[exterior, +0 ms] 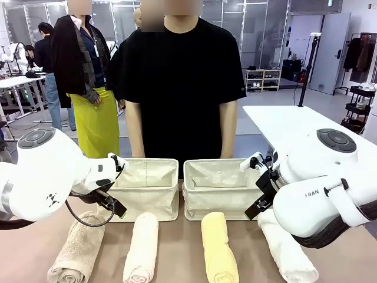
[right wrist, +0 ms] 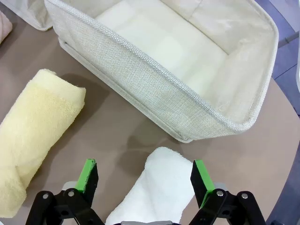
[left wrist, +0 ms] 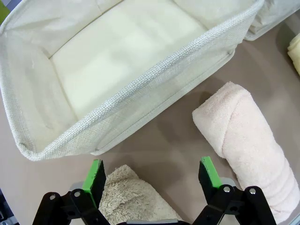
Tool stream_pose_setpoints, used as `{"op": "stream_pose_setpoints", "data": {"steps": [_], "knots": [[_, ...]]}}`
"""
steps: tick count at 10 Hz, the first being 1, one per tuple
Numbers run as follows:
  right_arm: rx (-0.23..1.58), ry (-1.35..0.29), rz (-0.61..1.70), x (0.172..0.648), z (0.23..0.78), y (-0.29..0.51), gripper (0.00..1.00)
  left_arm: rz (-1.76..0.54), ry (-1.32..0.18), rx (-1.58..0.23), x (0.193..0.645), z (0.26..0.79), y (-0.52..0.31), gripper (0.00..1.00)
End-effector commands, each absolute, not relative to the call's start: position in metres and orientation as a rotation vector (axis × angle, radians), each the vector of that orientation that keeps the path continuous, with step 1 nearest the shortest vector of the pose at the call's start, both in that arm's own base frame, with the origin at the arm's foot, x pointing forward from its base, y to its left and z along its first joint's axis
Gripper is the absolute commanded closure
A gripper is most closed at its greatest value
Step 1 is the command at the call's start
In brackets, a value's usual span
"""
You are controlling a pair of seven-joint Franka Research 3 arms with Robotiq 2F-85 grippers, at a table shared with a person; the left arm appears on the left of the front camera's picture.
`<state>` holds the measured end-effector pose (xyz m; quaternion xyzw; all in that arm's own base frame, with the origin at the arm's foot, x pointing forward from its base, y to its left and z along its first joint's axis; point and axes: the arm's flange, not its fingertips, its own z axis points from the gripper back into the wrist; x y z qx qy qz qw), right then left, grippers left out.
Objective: Divide the towels into two baskets.
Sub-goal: Pick up one hotel-folded towel and place it in the Fabric basket indicated by the person.
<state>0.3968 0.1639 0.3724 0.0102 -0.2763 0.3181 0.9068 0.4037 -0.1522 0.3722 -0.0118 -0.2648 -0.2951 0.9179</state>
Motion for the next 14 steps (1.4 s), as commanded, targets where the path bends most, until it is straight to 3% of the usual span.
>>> {"op": "stream_pose_setpoints", "data": {"steps": [1,6,8,11,14], "knots": [[0.022,-0.57,0.657,0.397,0.372,0.164,0.0,-0.606,-0.545,-0.024,0.404,0.372,-0.152,0.0],[0.133,-0.543,0.622,0.42,0.42,0.148,0.0,-0.585,-0.477,-0.08,0.413,0.416,-0.143,0.0],[0.207,-0.529,0.592,0.423,0.439,0.139,0.0,-0.549,-0.445,-0.251,0.414,0.448,-0.127,0.0],[0.712,-0.435,0.429,0.418,0.475,0.074,0.0,-0.404,-0.394,-0.733,0.4,0.491,-0.054,0.0],[1.139,-0.445,0.3,0.396,0.497,-0.02,0.0,-0.279,-0.297,-1.189,0.384,0.485,0.051,0.0]]}}
